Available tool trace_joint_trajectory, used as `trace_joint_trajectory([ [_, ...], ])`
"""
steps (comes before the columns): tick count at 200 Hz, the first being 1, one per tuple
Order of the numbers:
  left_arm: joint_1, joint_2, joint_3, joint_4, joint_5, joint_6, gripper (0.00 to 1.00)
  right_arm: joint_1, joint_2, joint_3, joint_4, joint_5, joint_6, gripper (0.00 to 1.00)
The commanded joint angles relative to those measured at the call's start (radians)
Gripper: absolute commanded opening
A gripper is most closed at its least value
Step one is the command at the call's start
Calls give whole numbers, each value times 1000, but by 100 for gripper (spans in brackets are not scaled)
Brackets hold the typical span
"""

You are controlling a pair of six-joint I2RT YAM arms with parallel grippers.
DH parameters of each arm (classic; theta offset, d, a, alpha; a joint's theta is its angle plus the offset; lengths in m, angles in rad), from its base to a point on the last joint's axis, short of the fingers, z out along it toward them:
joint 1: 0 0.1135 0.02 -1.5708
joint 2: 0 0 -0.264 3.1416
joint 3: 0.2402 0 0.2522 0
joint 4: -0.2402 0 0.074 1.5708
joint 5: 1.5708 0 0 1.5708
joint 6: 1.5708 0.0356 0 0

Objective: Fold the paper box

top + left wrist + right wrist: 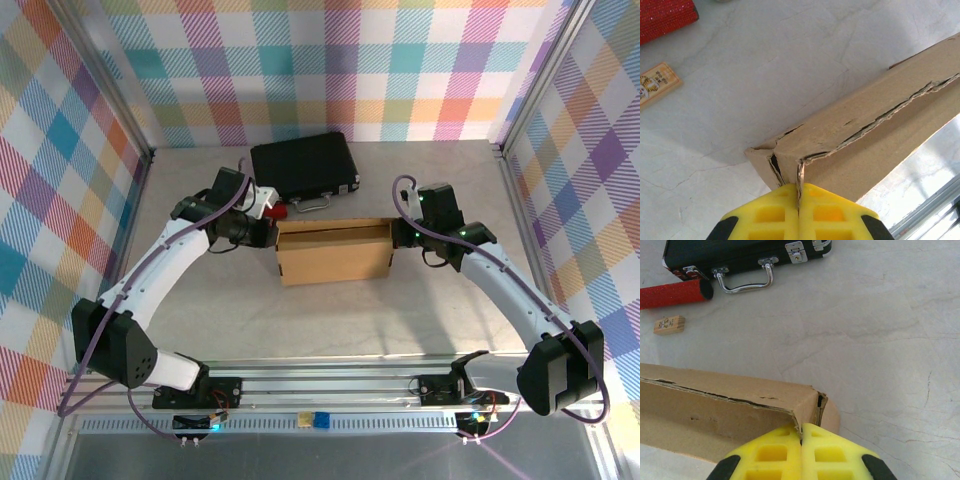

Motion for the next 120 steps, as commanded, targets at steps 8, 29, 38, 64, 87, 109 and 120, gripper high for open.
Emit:
trace_joint_trajectory([
  [8,-16,-29,-26,23,13,-36,0,20,8,-1,-59,-14,1,0],
  [29,-31,-26,-35,38,-19,-46,0,23,8,0,-60,-11,3,0],
  [38,-39,-26,-39,47,-37,-54,0,25,8,-1,-59,-9,6,0],
  [64,-70,-42,-63,88,-98,-78,0,29,5,-6,-56,-1,12,0],
  [87,-94,-67,-96,125,-162,-90,0,33,3,-9,-52,8,17,0],
  [109,-109,-90,-137,166,-201,-99,0,34,1,-13,-46,14,18,0],
  [120,-116,-96,-156,185,-215,-104,0,34,0,-16,-41,18,19,0],
])
